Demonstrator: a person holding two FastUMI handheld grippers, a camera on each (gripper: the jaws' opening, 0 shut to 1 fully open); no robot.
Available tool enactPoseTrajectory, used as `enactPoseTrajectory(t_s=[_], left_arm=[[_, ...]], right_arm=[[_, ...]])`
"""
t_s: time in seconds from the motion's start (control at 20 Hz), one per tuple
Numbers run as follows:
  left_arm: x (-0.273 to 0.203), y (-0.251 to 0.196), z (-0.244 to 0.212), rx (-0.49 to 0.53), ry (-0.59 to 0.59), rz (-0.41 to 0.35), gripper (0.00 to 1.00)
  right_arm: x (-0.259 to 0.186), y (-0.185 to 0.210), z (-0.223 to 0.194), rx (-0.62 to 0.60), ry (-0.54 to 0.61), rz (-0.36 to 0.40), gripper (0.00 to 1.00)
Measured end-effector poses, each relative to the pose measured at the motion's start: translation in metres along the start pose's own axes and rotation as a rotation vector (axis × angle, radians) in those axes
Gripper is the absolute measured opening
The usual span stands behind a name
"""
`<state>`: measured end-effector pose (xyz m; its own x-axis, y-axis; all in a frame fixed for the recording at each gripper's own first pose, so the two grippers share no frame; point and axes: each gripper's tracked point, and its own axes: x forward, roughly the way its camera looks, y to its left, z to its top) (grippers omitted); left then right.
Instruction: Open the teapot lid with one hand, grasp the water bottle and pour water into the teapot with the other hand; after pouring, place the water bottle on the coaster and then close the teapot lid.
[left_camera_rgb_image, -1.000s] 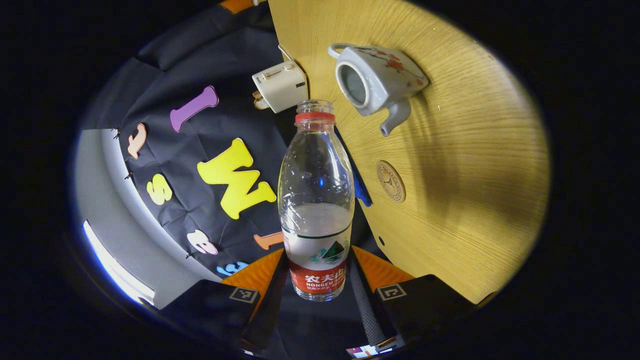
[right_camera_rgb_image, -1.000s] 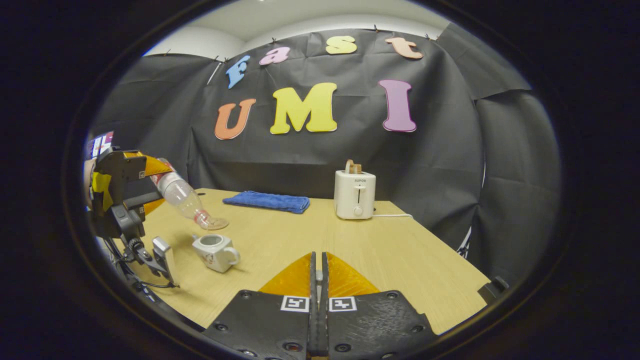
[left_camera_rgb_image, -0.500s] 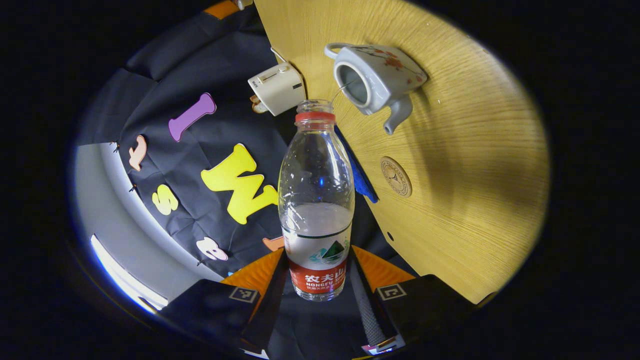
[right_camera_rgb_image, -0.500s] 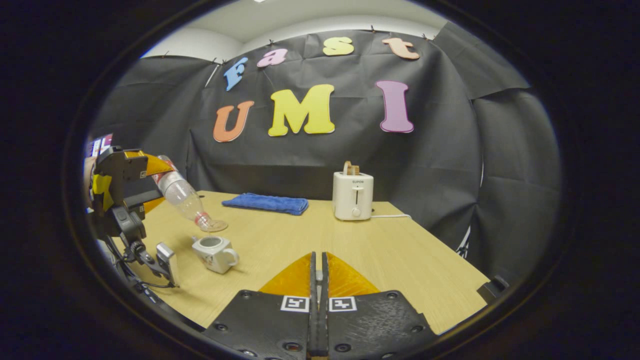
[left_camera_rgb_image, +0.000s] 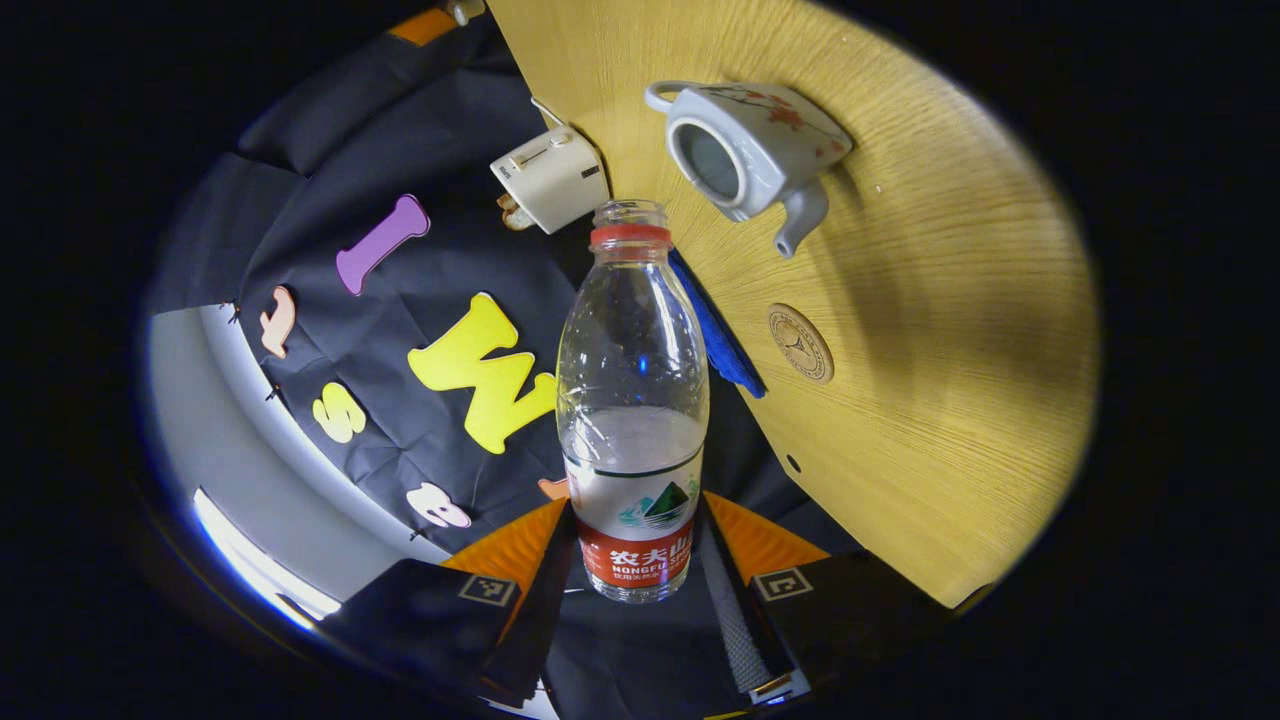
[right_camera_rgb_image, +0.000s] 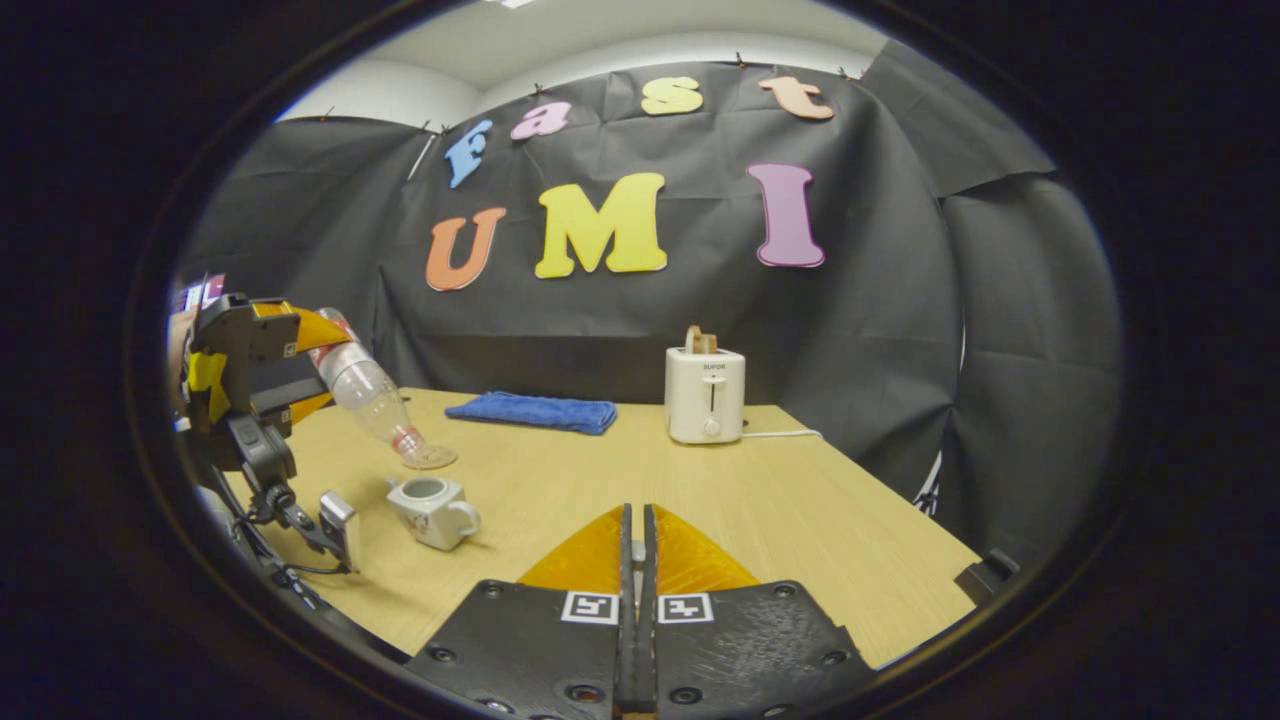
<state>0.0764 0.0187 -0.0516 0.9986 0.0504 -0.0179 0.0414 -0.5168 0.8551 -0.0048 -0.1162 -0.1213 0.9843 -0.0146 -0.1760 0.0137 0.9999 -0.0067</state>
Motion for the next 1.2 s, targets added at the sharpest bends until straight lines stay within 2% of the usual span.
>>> enactPoseTrajectory(t_s=[0.7,0.75,0.8,0.9,1.0,1.05,1.1,1.2], left_arm=[[0.007,0.005,-0.002,0.02,-0.004,0.006,0.71],[0.007,0.005,-0.002,0.022,-0.005,0.011,0.75],[0.006,0.004,-0.002,0.021,-0.003,0.009,0.71],[0.006,0.004,-0.002,0.013,-0.005,0.008,0.71],[0.005,0.001,-0.003,-0.021,-0.002,0.005,0.71],[0.005,-0.001,-0.002,-0.05,-0.005,0.003,0.75],[0.003,-0.003,-0.002,-0.084,-0.016,-0.011,0.71],[0.002,-0.006,0.0,-0.167,-0.032,-0.036,0.74]], right_arm=[[-0.001,0.001,-0.001,0.001,0.002,0.003,0.0],[0.0,0.002,-0.002,0.002,0.005,0.004,0.0],[0.0,0.002,-0.002,0.002,0.008,0.005,0.0],[-0.001,0.003,-0.001,0.004,0.007,0.006,0.0],[-0.001,0.002,0.0,0.001,0.002,0.004,0.0],[-0.002,0.002,0.001,0.001,0.001,0.003,0.0],[-0.002,0.001,0.001,0.001,0.001,0.001,0.0],[-0.002,0.001,0.002,0.004,0.006,-0.002,0.0]])
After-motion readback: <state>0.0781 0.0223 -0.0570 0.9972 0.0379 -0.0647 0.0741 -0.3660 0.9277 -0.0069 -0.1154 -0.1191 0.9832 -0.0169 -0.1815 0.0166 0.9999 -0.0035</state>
